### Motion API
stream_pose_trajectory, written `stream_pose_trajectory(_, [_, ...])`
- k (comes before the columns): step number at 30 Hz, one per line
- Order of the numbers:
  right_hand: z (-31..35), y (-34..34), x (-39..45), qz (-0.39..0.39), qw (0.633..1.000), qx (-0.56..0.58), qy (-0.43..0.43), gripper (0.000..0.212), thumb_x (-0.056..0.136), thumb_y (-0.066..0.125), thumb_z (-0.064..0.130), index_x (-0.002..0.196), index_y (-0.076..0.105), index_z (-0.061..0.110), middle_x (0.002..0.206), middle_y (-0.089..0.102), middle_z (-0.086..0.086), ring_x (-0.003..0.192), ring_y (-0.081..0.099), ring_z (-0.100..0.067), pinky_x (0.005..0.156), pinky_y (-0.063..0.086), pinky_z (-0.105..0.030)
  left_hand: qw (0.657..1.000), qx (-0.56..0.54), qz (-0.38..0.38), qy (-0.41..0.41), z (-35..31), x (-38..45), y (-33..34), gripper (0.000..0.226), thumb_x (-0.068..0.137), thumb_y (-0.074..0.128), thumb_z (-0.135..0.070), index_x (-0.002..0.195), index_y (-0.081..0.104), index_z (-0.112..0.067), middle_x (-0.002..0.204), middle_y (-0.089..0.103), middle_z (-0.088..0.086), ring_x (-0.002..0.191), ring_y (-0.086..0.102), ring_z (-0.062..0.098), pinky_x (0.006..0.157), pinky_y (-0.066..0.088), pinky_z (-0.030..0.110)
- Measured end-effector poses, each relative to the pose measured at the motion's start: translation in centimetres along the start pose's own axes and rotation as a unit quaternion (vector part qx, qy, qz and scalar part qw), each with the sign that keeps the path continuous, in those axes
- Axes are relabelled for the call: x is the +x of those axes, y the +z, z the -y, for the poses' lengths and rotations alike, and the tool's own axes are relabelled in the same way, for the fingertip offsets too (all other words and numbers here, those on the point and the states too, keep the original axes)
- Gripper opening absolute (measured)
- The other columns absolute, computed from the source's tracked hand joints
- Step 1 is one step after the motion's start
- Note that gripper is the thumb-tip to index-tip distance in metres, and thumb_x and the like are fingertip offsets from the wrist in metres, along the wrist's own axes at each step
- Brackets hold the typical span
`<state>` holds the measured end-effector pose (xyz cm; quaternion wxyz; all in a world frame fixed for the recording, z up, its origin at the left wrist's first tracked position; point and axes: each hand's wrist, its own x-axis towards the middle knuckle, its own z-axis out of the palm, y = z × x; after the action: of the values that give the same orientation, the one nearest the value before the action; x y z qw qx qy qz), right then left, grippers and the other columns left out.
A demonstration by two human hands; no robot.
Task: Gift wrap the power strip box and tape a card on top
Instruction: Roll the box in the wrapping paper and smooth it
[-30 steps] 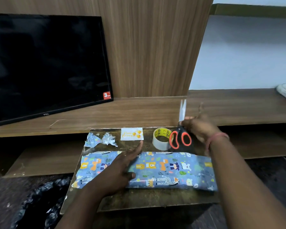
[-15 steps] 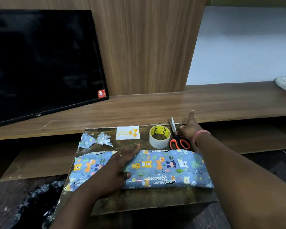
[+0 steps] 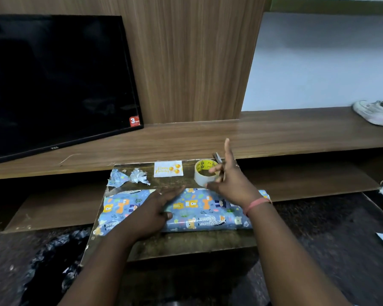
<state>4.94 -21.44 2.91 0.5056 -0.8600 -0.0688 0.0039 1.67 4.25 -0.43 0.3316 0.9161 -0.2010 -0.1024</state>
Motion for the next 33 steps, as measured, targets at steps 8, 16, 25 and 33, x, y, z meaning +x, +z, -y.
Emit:
stream_pose_trajectory(8, [-2.0,1.7,-4.1,0.047,0.999,-0.016,0.001,0.129,0.082,0.076,-0.004,0.15,-0.016,0.057,0.113,0.052,-0.003,0.08,0.059,-0.013,0.081,0.061,-0.038,0.999,0.007,-0.043,0.008,1.2,0.2,1.5,0.066,0.094,0.057,0.008,0.144,0.055,-0.033,0.159,0.039,-0.014,0.151,0.026,0.01,0.116,0.02,0.021])
stream_pose_trajectory(16, [-2.8,1.5,-3.3,0.05,0.999,0.013,0.002,0.126,0.082,0.076,-0.007,0.153,-0.009,0.053,0.114,0.052,-0.005,0.078,0.056,-0.012,0.07,0.056,-0.023,0.97,0.118,-0.2,0.07,-0.9,-0.6,3.0,0.057,0.072,0.052,0.002,0.114,0.078,-0.025,0.116,0.07,-0.003,0.107,0.058,0.028,0.09,0.049,0.04])
stream_pose_trajectory(25, [-3.4,1.5,-3.8,0.033,0.999,0.022,-0.014,0.124,0.082,0.076,-0.006,0.156,-0.007,0.049,0.113,0.057,-0.007,0.079,0.061,-0.012,0.075,0.056,-0.022,0.945,0.196,-0.237,0.113,-4.3,-2.1,6.8,0.017,0.088,0.064,-0.03,0.093,0.079,-0.027,0.089,0.069,-0.008,0.076,0.063,0.021,0.061,0.05,0.03])
stream_pose_trajectory(33, [0.7,0.3,-4.9,0.046,0.985,0.162,0.046,0.027,0.094,0.07,0.015,0.121,0.068,0.018,0.101,0.059,-0.008,0.067,0.061,-0.009,0.064,0.054,-0.029,0.973,0.087,-0.213,0.004,-3.4,-2.0,5.0,0.017,0.094,0.067,-0.03,0.104,0.079,-0.037,0.103,0.073,-0.017,0.095,0.066,0.003,0.067,0.036,0.006])
